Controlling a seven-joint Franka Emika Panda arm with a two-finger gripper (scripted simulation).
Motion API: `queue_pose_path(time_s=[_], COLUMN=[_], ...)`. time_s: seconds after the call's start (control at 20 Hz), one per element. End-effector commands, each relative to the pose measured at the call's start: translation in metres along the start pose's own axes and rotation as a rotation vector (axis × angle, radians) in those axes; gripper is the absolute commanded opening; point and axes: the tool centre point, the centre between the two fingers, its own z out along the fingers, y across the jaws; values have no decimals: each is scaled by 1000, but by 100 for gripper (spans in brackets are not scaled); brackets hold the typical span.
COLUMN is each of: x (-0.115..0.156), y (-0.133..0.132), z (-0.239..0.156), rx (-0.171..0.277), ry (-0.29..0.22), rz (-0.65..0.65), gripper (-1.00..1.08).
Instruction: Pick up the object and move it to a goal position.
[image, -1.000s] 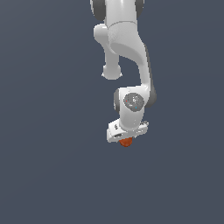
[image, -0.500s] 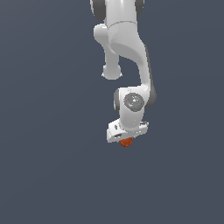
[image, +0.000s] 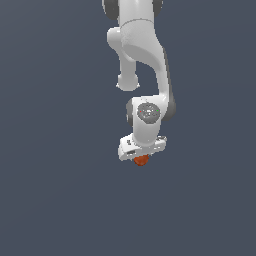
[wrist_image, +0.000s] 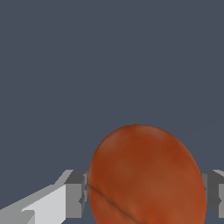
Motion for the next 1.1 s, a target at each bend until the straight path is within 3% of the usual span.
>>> queue_pose_path(time_s=[0.0,0.3,1.05], x=[-5,-29,-107], y=[10,47,176], z=[-10,-44,-164], rx=[-1,-1,1], ry=[3,3,5], rz=[1,1,1], gripper=[-100,-100,-100])
